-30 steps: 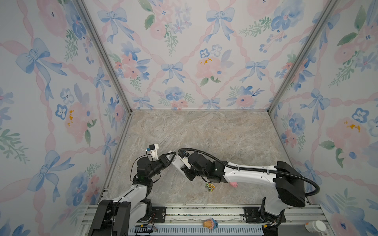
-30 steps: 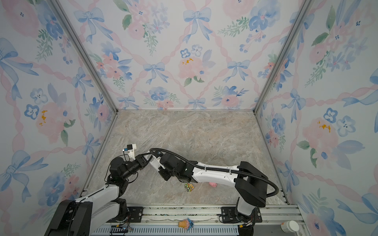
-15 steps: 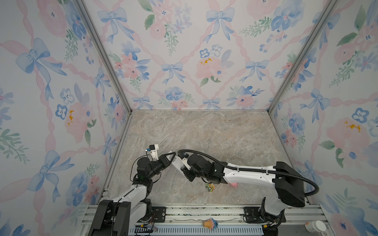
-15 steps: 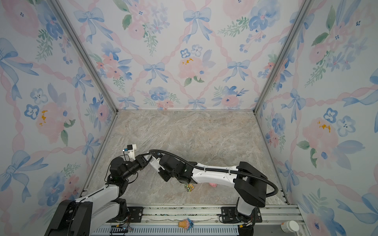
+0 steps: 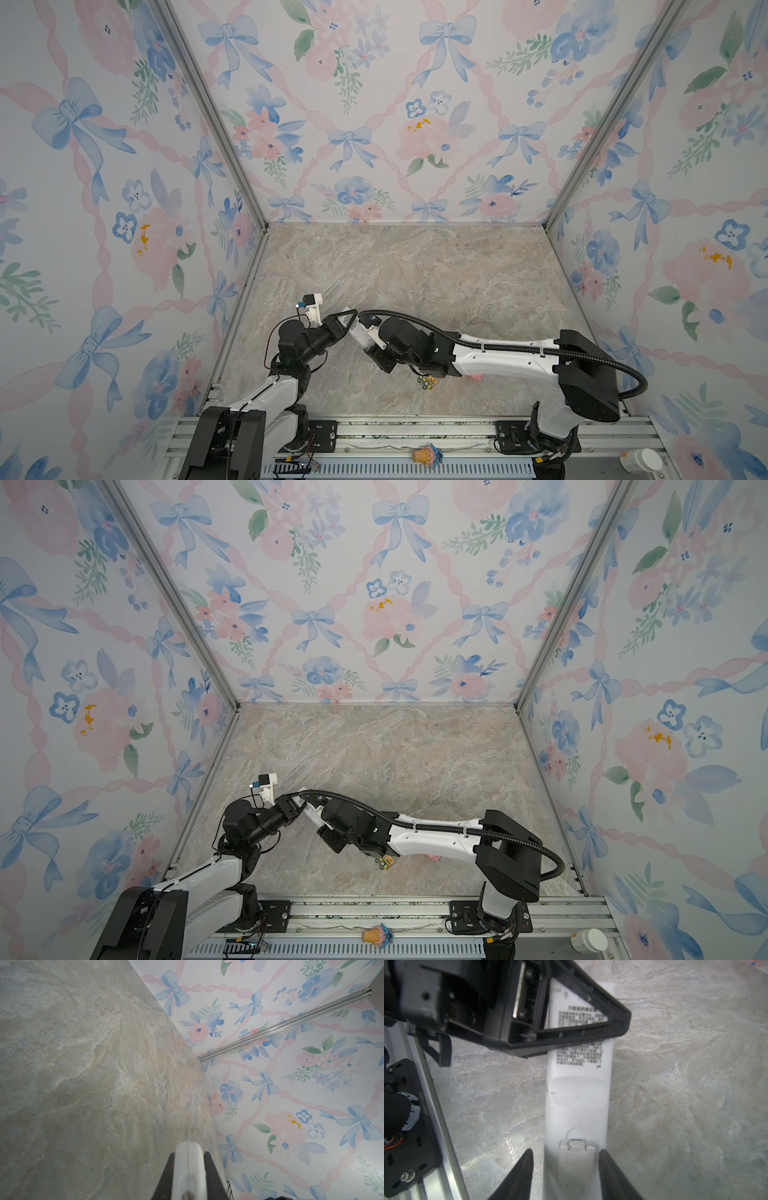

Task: Load the batteries into the remote control

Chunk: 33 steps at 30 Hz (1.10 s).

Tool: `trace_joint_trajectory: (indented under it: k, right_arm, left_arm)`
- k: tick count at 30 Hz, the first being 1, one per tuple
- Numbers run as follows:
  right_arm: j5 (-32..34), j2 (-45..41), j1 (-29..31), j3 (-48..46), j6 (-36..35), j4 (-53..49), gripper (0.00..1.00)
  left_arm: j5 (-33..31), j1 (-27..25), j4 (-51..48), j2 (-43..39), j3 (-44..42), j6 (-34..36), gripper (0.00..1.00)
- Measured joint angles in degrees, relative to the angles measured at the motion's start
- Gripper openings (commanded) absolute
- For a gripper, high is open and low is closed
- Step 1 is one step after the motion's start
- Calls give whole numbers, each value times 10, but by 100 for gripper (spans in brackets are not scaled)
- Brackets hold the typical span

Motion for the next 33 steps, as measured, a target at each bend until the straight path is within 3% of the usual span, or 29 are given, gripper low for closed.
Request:
trace_joint_trajectory:
  k: [22, 33]
  right_arm:
    - [24, -41, -17, 9, 1, -28, 54]
    - [11, 4, -31, 10, 11, -25, 54]
  left_arm:
    - [0, 0, 0, 0, 0, 0, 0]
    - [-3, 0, -2, -3, 0, 4, 0]
